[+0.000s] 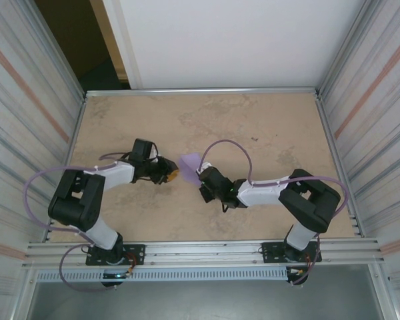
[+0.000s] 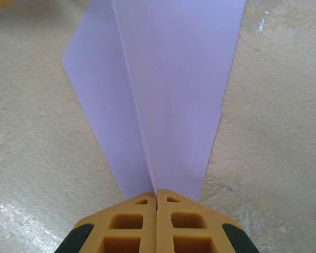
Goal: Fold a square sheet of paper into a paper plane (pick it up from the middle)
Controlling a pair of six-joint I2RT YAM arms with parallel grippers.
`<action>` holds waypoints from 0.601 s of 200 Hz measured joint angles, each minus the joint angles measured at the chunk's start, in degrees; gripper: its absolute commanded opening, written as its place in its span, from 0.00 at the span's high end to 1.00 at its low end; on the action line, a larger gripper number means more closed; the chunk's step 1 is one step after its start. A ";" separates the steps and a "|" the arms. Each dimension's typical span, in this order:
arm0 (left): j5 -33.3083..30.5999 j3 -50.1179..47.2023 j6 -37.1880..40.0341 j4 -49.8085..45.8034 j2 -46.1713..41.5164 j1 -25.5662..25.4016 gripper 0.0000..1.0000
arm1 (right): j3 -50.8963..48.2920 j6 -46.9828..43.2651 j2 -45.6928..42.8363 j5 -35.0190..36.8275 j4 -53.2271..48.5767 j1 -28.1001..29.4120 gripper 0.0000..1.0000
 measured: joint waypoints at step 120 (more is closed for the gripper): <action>1.09 4.42 0.68 0.37 8.39 -3.50 0.82 | -0.98 -3.63 0.76 -3.32 6.08 -0.79 0.82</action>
